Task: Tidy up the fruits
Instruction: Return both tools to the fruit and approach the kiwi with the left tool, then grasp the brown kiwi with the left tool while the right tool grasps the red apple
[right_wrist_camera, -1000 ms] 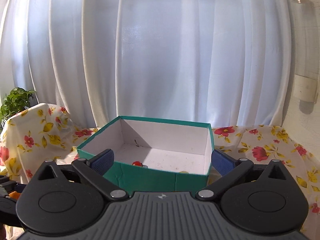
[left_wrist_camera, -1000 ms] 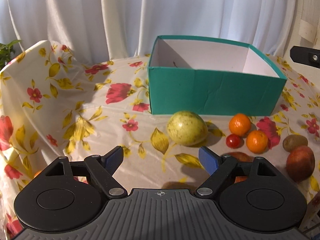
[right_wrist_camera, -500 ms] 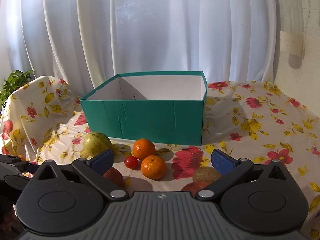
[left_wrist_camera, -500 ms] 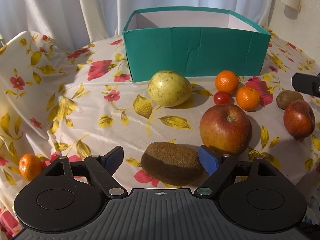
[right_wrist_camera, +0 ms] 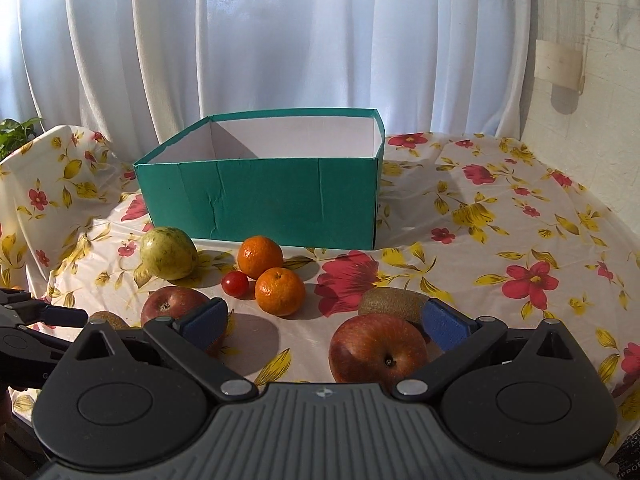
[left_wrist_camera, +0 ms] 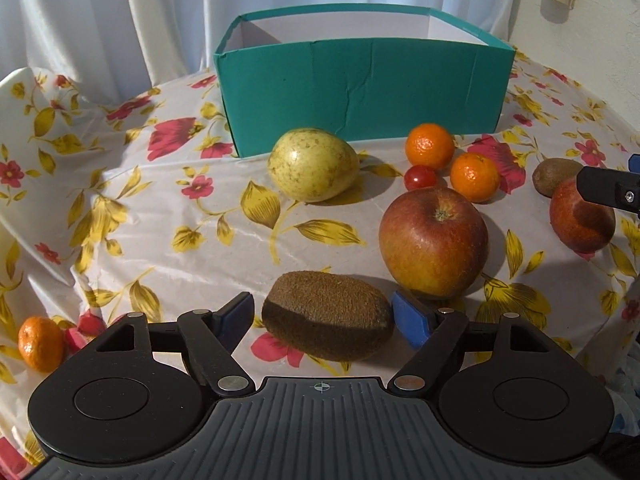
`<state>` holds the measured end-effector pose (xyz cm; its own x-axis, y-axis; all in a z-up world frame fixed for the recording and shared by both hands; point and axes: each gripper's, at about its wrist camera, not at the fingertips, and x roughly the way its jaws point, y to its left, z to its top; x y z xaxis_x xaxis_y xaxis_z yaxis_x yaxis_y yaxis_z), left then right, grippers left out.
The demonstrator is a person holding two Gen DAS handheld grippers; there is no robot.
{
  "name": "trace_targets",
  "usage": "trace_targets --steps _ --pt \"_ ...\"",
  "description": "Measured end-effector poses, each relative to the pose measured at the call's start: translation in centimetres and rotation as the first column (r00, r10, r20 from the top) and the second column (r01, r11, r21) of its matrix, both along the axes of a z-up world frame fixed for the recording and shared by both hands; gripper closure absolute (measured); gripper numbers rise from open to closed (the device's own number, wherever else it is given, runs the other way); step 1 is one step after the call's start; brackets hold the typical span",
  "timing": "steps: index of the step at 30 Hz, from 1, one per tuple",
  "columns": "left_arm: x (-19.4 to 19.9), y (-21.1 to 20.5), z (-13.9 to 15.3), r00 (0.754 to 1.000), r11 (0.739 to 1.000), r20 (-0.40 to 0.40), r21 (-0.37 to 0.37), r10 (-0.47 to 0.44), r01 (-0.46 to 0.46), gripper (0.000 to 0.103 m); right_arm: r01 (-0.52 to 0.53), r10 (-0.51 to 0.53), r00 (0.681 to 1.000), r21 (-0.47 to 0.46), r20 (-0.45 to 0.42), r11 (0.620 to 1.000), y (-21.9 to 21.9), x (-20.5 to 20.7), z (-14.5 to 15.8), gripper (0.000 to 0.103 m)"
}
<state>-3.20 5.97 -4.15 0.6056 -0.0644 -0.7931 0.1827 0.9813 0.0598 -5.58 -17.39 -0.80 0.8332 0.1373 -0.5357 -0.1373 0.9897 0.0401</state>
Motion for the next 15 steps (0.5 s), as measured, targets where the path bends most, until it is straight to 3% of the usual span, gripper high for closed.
trace_targets --steps 3,8,15 --pt "0.4 0.0 -0.3 1.000 1.000 -0.012 -0.019 0.000 -0.001 0.025 -0.001 0.001 1.000 -0.011 -0.005 1.000 0.1 -0.2 -0.1 0.000" --pt "0.7 -0.4 -1.5 1.000 1.000 -0.030 0.018 -0.001 0.002 0.024 0.014 -0.015 0.999 -0.019 -0.029 1.000 -0.1 -0.4 -0.7 0.000" --pt "1.3 0.0 -1.5 0.999 1.000 -0.044 -0.014 0.017 -0.017 0.023 0.027 -0.028 0.998 -0.020 -0.049 0.999 -0.5 -0.4 -1.4 0.000"
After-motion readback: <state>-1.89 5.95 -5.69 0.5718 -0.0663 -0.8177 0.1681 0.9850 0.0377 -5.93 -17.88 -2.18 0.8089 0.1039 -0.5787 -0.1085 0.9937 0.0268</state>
